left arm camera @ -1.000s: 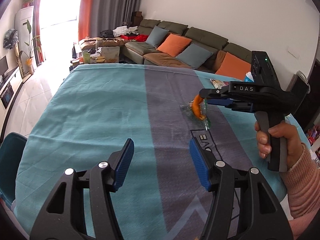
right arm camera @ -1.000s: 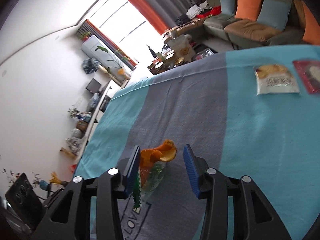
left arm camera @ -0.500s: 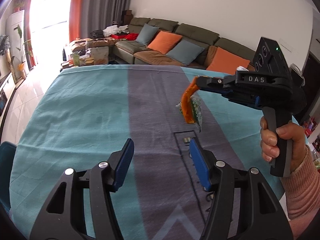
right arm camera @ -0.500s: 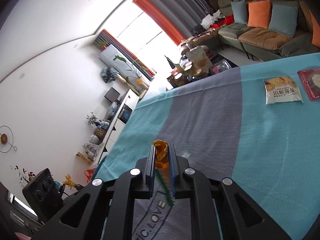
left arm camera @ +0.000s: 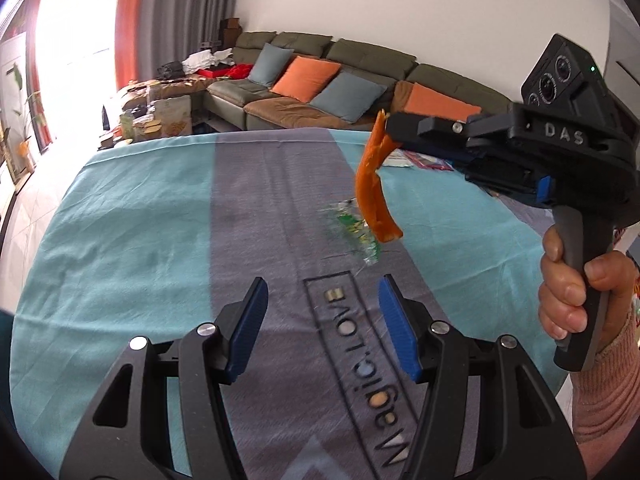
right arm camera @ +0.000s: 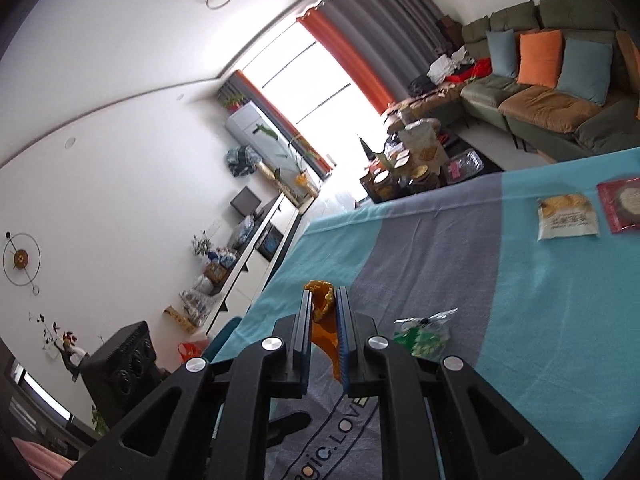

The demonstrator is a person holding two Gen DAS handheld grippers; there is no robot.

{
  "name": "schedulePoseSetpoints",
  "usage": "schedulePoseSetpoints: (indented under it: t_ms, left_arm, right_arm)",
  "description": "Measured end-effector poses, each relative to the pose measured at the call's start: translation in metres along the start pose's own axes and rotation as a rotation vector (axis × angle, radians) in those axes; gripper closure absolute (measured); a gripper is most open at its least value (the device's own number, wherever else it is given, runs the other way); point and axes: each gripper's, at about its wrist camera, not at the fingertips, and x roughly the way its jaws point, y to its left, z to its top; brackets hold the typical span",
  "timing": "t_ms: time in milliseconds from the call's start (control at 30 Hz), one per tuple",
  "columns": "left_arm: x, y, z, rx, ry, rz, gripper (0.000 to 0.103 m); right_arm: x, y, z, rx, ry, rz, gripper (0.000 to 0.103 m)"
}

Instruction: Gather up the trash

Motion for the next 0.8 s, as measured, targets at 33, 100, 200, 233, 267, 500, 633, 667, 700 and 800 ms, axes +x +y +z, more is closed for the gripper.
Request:
schedulePoseSetpoints:
  t_ms: [33, 100, 200, 233, 267, 500, 633, 667, 700, 800]
  left_arm:
    - [0.004, -0.003, 0.003, 0.004, 0.006, -0.011, 0.047]
    - [0.013, -0.009, 0.008, 0.009, 0.018, -0.038, 0.047]
    - [0.030, -0.016, 0.015, 0.010, 0.046, -0.064, 0.050]
    - [0.036, -0.018, 0.018, 0.007, 0.057, -0.069, 0.052]
    - [0.042, -0.020, 0.020, 0.001, 0.066, -0.069, 0.055]
    - [0.079, -0.013, 0.028, -0.063, 0.149, -0.090, 0.080]
    - [0.086, -0.007, 0.024, -0.098, 0.162, -0.116, 0.093]
    - [0.086, -0.005, 0.024, -0.106, 0.158, -0.120, 0.094]
    - [0.086, -0.004, 0.024, -0.111, 0.154, -0.119, 0.095]
    - [0.080, 0.000, 0.022, -0.116, 0.133, -0.120, 0.096]
  right_arm:
    - [-0.004, -0.003, 0.001, 0.004, -0.013, -0.011, 0.093]
    - [-0.012, -0.008, 0.002, 0.016, -0.033, -0.023, 0.093]
    - [-0.020, -0.014, 0.002, 0.015, -0.050, -0.065, 0.093]
    - [-0.021, -0.016, 0.002, 0.014, -0.050, -0.075, 0.093]
    - [-0.023, -0.019, 0.001, 0.014, -0.051, -0.089, 0.093]
    - [-0.021, -0.034, -0.005, 0.040, -0.033, -0.115, 0.093]
    - [-0.018, -0.034, -0.007, 0.040, -0.029, -0.116, 0.093]
    - [-0.017, -0.035, -0.007, 0.040, -0.028, -0.115, 0.093]
    - [-0.017, -0.035, -0.007, 0.040, -0.027, -0.114, 0.093]
    - [-0.016, -0.033, -0.006, 0.041, -0.025, -0.109, 0.093]
